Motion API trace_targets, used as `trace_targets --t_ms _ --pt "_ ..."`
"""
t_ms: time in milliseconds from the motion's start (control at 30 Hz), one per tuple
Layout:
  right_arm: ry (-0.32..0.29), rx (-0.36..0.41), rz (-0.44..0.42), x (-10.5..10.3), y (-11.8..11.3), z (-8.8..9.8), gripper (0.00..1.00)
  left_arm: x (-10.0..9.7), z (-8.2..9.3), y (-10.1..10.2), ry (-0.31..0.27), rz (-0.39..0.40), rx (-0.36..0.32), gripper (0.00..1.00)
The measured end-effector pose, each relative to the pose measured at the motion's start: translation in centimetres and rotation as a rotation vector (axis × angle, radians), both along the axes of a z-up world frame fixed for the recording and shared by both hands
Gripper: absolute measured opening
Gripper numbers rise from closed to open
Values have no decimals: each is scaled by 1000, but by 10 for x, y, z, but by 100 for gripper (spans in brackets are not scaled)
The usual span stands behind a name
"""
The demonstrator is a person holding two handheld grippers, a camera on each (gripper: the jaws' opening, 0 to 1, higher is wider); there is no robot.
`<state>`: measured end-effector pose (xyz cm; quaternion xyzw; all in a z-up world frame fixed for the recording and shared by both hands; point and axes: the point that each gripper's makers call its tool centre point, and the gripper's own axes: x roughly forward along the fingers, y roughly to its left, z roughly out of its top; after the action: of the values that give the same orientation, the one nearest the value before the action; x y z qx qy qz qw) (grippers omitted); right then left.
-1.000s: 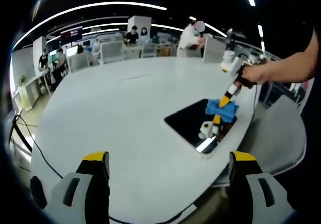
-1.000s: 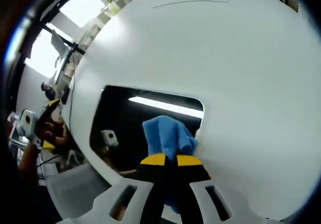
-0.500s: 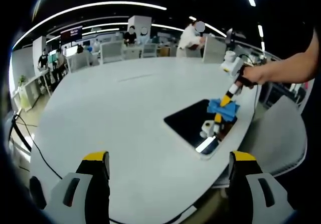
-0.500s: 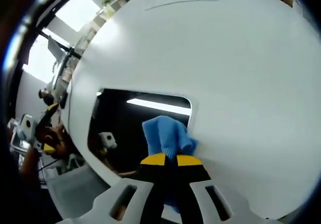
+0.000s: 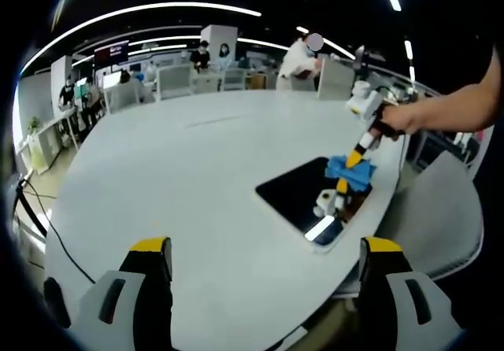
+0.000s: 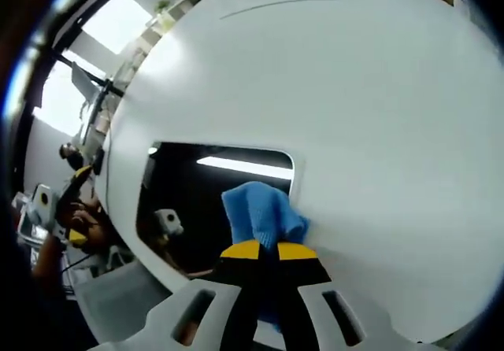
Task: Wipe the mirror surface with the cleaning cloth until all visible marks leave the cleaned area.
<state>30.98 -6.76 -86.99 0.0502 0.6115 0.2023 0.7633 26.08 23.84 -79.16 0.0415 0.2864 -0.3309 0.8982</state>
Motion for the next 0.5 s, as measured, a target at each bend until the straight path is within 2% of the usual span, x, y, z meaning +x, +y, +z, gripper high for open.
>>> trace_targets --t_ms 133,500 --pt "-13 -12 -1 -1 1 1 0 0 0 -1 1 -3 -2 99" --pt "-2 3 -21 -14 0 1 0 2 -2 -2 2 -1 -7 99"
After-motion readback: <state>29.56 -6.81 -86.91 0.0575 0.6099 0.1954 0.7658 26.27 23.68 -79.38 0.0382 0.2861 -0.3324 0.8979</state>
